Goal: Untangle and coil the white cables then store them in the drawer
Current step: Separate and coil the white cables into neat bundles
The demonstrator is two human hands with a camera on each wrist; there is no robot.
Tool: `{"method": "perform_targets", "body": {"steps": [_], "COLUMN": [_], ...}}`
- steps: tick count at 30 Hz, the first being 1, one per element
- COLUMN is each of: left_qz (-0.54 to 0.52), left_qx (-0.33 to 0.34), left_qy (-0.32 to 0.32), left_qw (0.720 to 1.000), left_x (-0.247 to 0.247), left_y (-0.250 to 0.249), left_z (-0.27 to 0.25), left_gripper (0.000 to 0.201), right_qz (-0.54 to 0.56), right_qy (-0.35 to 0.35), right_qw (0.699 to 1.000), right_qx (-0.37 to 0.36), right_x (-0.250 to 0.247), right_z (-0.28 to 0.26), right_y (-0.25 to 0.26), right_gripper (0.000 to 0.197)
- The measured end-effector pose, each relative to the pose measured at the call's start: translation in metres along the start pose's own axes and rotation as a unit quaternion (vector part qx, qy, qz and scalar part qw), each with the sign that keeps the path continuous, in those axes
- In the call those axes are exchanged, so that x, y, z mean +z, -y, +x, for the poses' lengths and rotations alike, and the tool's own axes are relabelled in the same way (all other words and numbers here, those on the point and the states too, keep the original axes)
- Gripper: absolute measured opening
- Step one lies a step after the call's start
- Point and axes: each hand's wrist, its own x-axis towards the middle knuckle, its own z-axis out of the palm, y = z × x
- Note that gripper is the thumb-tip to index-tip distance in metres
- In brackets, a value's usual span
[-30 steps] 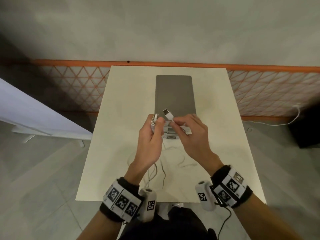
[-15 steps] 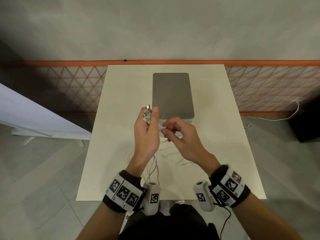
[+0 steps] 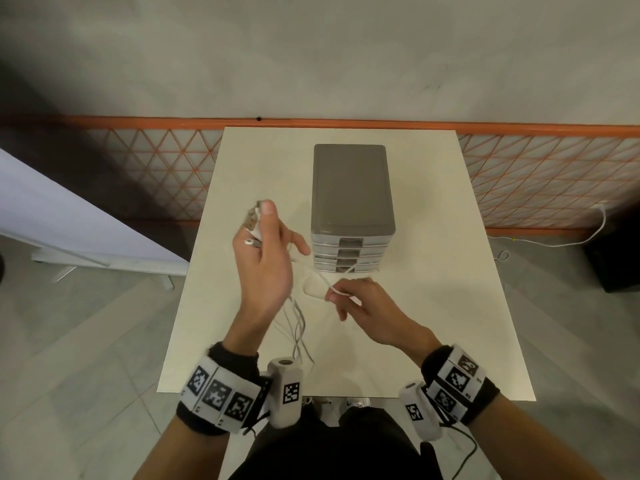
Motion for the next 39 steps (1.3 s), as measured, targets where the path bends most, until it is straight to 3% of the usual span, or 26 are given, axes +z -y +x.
{"method": "perform_targets", "body": {"steps": [3,6,10,15,19,21,26,29,35,39], "left_qz": [-0.017,0.007,0.100,0.248,0.375,0.395,0.231,0.139,0.097,0.065], "left_qx": [-0.007,0.012,0.034,0.001,-0.015,-0.026,-0.024,-0.029,-0.020,-0.008], "left_qy": [-0.010,0.002,0.126,0.295,0.376,0.389,0.346,0.295,0.277,0.247], "left_qw": [1.000,1.000,0.986,0.923,0.847,0.832,0.909,0.945,0.956,0.967], "left_x": [-0.016,-0.029,-0.032,-0.018,-0.013,-0.013,-0.025,-0.040,-0.063,-0.078], "left_y": [-0.013,-0.018,-0.007,0.012,0.026,0.030,0.014,0.000,-0.015,-0.031], "left_z": [0.008,0.013,0.001,-0.022,-0.033,-0.036,-0.035,-0.028,-0.028,-0.028], "left_gripper": [0.050,0.051,0.045,0.039,0.044,0.040,0.035,0.034,0.043,0.040], "right_qz": [-0.133,-0.143,-0.153,-0.057,-0.039,-0.043,0.000,-0.044,-0.129,-0.215], "right_qy": [0.065,0.077,0.075,0.051,0.021,0.012,-0.001,-0.003,0.024,0.056], "right_qw": [0.987,0.979,0.972,0.988,0.993,0.994,0.997,0.998,0.990,0.969], "right_qx": [0.057,0.126,0.161,0.132,0.109,0.104,0.073,0.054,0.045,0.105], "right_x": [0.012,0.008,-0.005,-0.027,-0.038,-0.040,-0.034,-0.023,0.000,0.008], "right_z": [-0.027,-0.050,-0.049,-0.019,-0.007,-0.004,-0.003,-0.010,-0.018,-0.024], "right_y": [-0.050,-0.073,-0.054,-0.001,0.027,0.034,0.025,-0.005,-0.047,-0.066], "right_gripper": [0.016,0.023,0.023,0.011,0.016,0.016,0.017,0.023,0.018,0.035]}}
